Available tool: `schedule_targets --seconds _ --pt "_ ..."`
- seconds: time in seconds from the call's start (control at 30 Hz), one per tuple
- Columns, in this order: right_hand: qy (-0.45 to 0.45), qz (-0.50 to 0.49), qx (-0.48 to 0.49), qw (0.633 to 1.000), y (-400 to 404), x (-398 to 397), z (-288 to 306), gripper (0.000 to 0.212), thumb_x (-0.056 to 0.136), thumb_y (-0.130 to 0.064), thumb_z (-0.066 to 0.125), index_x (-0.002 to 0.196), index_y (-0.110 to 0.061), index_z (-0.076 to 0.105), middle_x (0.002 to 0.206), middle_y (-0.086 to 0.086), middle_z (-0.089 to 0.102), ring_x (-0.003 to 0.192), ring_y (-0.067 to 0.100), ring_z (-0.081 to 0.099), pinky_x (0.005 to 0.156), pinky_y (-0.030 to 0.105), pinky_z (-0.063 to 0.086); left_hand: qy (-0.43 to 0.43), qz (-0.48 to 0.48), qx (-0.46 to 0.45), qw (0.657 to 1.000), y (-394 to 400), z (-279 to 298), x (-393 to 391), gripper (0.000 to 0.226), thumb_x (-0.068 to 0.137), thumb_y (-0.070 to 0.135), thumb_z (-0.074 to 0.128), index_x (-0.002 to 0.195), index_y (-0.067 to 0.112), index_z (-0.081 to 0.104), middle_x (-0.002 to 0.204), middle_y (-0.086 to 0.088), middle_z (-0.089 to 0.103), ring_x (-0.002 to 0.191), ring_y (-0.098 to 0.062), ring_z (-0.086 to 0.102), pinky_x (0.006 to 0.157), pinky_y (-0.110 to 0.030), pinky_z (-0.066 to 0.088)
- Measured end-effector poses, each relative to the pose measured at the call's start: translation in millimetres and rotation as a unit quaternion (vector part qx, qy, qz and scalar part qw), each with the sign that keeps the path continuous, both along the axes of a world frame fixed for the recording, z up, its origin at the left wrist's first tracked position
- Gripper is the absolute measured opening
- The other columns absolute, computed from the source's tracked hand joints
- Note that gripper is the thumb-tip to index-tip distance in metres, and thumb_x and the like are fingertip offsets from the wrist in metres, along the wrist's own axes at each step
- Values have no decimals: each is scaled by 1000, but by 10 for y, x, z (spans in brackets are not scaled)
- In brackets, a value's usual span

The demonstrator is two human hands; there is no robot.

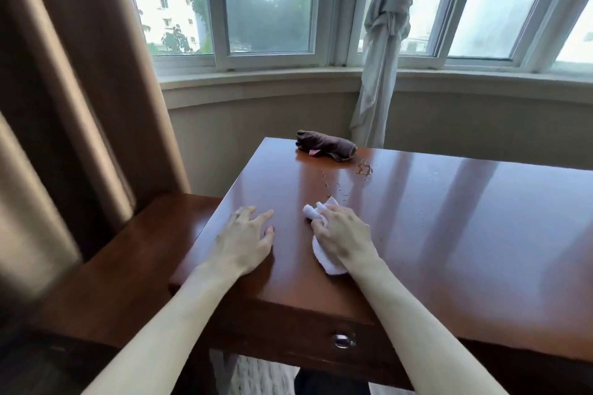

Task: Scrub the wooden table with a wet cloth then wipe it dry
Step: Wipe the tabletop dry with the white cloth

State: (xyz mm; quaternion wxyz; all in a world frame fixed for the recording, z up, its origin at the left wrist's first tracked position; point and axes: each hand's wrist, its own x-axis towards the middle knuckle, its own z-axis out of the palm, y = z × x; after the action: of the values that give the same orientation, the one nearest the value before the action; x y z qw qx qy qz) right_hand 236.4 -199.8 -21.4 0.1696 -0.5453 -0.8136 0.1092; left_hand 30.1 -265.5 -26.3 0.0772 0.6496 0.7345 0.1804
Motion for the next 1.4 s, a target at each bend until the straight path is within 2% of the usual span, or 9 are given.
schedule_targets --seconds 0.1,0.47,0.57,0.7,0.87,1.03,1.17,1.27,1.4 --pt "-32 6 4 999 180 -92 -45 41 99 -34 35 131 -30 61 149 -12 48 140 16 40 94 38 39 31 13 -10 999 270 -18 -39 49 103 44 39 152 39 39 161 -6 33 151 -28 21 123 -47 16" --pt "-50 22 -11 998 1720 -450 -51 50 96 -43 35 141 -36 55 158 -13 41 142 20 39 104 46 40 52 69 -23 996 1256 -199 -347 54 101 57 26 154 50 23 165 2 21 154 -24 7 125 -48 5" --pt "-53 23 4 998 2225 -617 -54 61 87 -51 27 137 -37 59 151 -8 48 131 25 49 99 47 47 53 70 -28 996 1318 -256 -373 56 100 62 23 155 53 17 167 6 11 155 -19 0 126 -43 -3" --pt "-66 28 25 997 2619 -767 -86 50 91 -48 33 130 -35 63 137 -3 56 124 25 52 92 43 46 76 73 -26 994 1319 -268 -380 58 98 66 17 155 55 11 168 10 5 155 -16 -4 125 -41 -4" --pt "-81 41 25 996 2563 -761 -95 48 95 -44 34 133 -30 60 142 -1 55 127 25 49 96 42 43 70 71 -36 994 1313 -238 -375 65 91 69 11 155 55 10 168 10 5 155 -16 -5 125 -41 -5" --pt "-85 93 11 992 1954 -606 -53 49 97 -42 35 142 -34 52 154 -8 46 138 23 42 104 46 43 64 68 -41 995 1327 -231 -376 60 98 66 21 155 52 15 168 6 10 155 -20 -1 126 -45 -2" --pt "-76 181 32 980 1235 -386 -59 60 94 -45 32 149 -30 50 159 -11 42 145 16 36 118 37 34 63 65 -38 995 1298 -213 -356 60 99 63 25 156 49 19 168 2 13 155 -23 2 126 -46 0" --pt "-56 234 29 970 887 -159 -55 57 95 -44 32 148 -34 51 157 -16 44 147 11 33 117 33 35 58 64 -37 996 1277 -205 -352 60 100 61 27 157 48 18 169 1 11 156 -23 1 125 -47 1" --pt "-64 134 -6 989 1247 83 52 49 103 -39 39 152 -43 41 159 -25 33 148 3 25 108 38 40 52 61 -34 996 1263 -202 -355 59 100 61 26 157 48 18 169 2 10 156 -18 -2 126 -45 -1"
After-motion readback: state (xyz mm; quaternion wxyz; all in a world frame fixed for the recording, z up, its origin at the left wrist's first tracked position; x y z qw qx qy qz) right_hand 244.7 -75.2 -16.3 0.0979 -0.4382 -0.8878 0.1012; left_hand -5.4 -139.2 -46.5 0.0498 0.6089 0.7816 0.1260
